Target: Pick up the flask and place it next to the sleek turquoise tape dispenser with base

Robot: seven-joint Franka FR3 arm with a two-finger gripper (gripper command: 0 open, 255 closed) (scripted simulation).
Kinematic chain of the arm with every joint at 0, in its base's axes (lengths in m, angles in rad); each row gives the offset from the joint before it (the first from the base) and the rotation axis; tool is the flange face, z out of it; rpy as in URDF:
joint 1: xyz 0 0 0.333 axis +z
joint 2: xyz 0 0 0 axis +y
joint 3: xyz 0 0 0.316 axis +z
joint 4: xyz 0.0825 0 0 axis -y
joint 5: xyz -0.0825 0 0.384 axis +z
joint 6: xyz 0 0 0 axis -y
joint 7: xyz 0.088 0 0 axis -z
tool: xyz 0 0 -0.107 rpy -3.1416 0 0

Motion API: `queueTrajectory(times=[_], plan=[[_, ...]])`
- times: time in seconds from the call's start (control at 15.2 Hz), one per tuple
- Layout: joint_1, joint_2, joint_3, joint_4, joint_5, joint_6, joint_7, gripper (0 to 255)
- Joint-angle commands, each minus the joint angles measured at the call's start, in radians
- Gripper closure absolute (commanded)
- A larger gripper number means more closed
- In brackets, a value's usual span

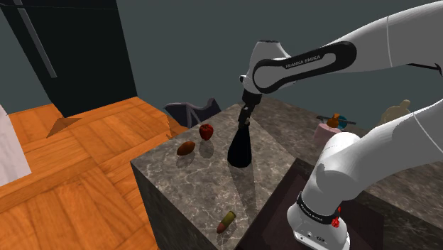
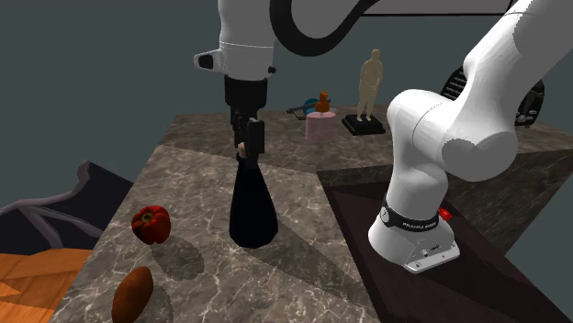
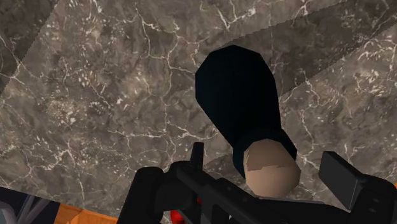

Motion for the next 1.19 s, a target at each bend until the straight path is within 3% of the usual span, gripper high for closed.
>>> queueTrajectory(times=[0.0, 0.59, 1.12], plan=[[0.0, 0.0, 0.0, 0.0, 0.0, 0.0, 0.0, 255], [0.0, 0.0, 0.0, 0.0, 0.0, 0.0, 0.0, 255], [0.001, -0.038, 0.013, 0.084, 0.005, -0.122, 0.006, 255]])
